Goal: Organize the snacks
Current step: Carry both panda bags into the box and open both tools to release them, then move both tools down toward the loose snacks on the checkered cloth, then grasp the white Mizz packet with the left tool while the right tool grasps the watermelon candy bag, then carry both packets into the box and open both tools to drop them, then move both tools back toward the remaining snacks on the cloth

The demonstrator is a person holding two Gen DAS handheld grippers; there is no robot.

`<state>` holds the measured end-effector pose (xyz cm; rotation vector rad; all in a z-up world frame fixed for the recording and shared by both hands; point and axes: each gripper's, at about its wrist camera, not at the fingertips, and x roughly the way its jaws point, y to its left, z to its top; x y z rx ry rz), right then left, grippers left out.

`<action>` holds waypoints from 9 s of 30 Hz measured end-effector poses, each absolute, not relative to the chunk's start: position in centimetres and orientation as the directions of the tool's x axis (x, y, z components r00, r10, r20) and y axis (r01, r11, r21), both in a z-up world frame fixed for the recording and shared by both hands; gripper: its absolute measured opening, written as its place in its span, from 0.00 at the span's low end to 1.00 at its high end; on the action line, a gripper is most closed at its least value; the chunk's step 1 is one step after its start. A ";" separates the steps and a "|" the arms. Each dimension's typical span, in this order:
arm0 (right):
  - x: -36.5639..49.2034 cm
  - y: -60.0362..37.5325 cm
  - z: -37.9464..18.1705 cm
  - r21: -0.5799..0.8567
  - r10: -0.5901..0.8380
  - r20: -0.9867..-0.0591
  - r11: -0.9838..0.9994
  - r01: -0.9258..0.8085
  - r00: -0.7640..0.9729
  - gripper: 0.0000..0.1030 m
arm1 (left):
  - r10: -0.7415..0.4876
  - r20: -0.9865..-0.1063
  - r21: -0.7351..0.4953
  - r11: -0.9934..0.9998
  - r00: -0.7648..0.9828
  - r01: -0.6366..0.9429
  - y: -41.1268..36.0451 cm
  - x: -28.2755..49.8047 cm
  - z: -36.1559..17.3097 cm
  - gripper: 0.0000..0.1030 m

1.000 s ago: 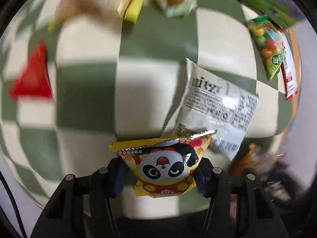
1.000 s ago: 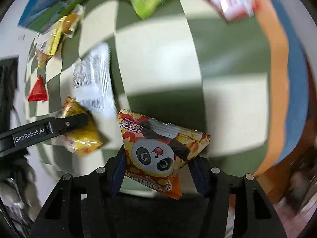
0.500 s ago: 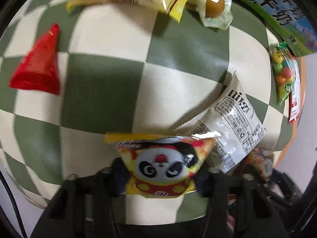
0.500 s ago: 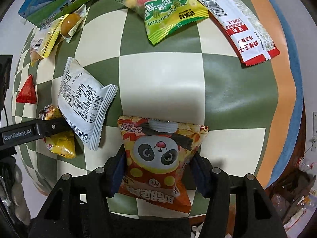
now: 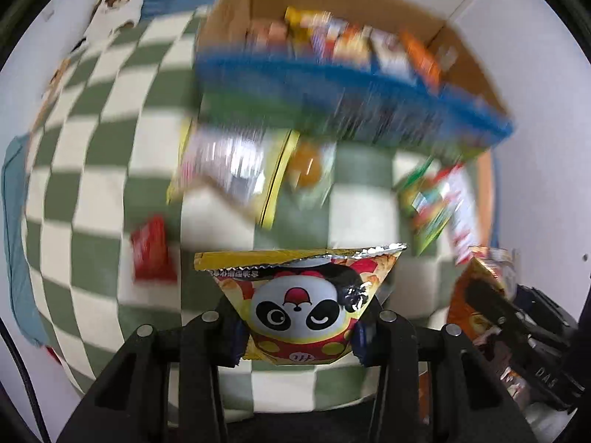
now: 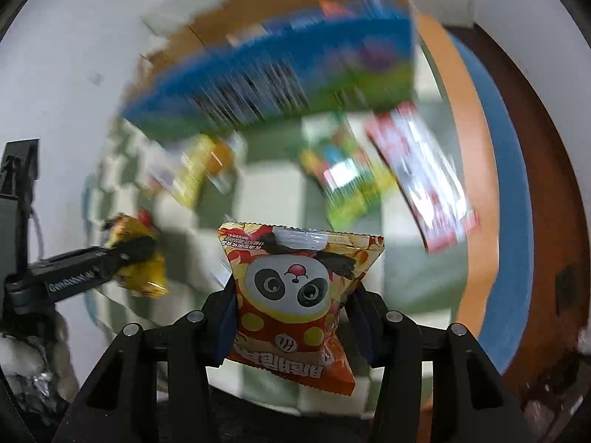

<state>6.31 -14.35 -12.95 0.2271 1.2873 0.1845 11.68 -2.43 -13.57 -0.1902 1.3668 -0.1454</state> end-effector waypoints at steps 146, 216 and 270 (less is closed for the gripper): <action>16.2 -13.3 -26.1 0.109 0.106 -0.993 0.993 0.045 0.054 0.56 | -0.192 -0.978 -0.189 0.981 -0.079 -0.041 -3.1 20.5 -29.2 0.57; 30.6 -16.7 -12.5 0.066 0.064 -0.982 0.998 0.010 0.180 0.93 | -0.183 -0.979 -0.177 0.982 0.092 0.067 -3.3 36.0 -14.0 0.87; 14.9 -19.8 -3.1 0.106 0.061 -0.838 0.993 0.053 0.543 0.92 | 0.006 -0.862 -0.037 0.997 0.506 -0.075 2.8 17.3 -6.8 0.87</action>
